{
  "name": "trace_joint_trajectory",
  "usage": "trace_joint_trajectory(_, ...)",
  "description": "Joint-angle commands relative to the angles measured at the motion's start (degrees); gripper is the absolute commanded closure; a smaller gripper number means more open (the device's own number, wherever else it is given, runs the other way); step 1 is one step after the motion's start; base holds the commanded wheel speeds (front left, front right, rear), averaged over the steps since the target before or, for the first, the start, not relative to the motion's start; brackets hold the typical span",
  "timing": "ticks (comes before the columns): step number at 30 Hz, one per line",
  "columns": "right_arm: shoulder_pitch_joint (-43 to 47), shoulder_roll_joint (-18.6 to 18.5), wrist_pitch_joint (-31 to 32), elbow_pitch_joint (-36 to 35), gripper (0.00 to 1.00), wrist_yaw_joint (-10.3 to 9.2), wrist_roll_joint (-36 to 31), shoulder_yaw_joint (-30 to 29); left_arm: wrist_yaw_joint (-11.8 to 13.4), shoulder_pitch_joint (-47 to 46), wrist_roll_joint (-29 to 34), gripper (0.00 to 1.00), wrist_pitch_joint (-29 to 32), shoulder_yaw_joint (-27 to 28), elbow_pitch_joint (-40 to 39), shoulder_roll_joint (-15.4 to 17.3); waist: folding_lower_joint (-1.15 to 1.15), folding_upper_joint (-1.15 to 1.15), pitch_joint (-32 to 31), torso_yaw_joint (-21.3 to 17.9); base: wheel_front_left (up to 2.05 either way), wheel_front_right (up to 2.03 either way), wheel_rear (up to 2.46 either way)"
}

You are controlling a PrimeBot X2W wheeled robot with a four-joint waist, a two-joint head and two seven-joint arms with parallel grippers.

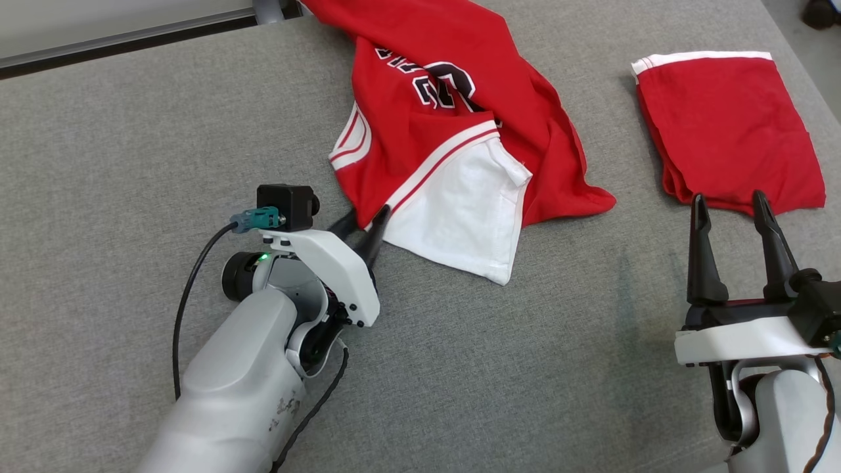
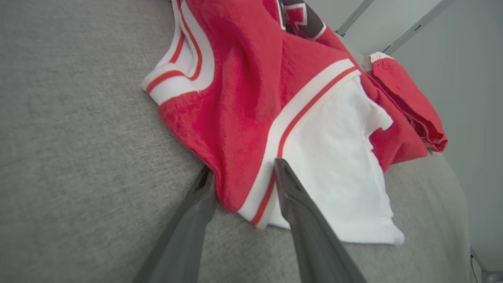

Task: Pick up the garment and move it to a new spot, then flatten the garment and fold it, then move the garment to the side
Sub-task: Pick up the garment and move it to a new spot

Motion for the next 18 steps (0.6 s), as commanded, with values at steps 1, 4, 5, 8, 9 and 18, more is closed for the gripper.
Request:
trace_joint_trajectory(1, -0.5, 0.0, -0.1, -0.1, 0.00, -0.11, -0.1, -0.2, -0.6, 0.4, -0.7, 1.00, -0.1, -0.6, 1.1, -0.2, 0.00, 0.00, -0.2, 0.2, 0.00, 0.00, 0.00)
trace_joint_trajectory(4, -0.1, 0.0, -0.1, 0.2, 0.00, -0.10, -0.3, -0.8, -0.4, -0.2, -0.1, 1.00, -2.2, -0.5, 1.9, 0.1, 0.00, 0.00, -1.1, 1.3, 0.00, 0.00, 0.00)
trace_joint_trajectory(5, 0.0, 0.0, -0.1, 0.3, 0.00, -0.10, -0.3, -1.1, -0.4, -0.1, -0.2, 1.00, -2.9, -0.3, 2.2, 0.4, 0.00, 0.00, -1.5, 1.7, 0.00, 0.00, 0.00)
trace_joint_trajectory(8, 0.6, 0.0, -0.1, 0.8, 0.00, -0.10, -0.7, -1.3, -0.7, 0.4, -0.5, 1.00, -4.3, 0.2, 2.7, 1.6, 0.00, 0.00, -3.0, 3.5, 0.00, 0.00, 0.00)
trace_joint_trajectory(9, 0.8, 0.0, -0.1, 0.9, 0.00, -0.10, -0.9, -1.3, -0.9, 0.5, -0.6, 1.00, -4.7, 0.2, 2.8, 1.9, 0.00, 0.00, -3.5, 4.2, 0.00, 0.00, 0.00)
trace_joint_trajectory(18, 1.2, -0.5, -0.1, 3.7, 0.00, -0.11, -1.8, -0.4, -1.6, 1.7, -1.3, 1.00, -4.9, 1.2, 1.9, 7.8, 0.00, 0.00, -7.1, 10.0, 0.00, 0.00, 0.00)
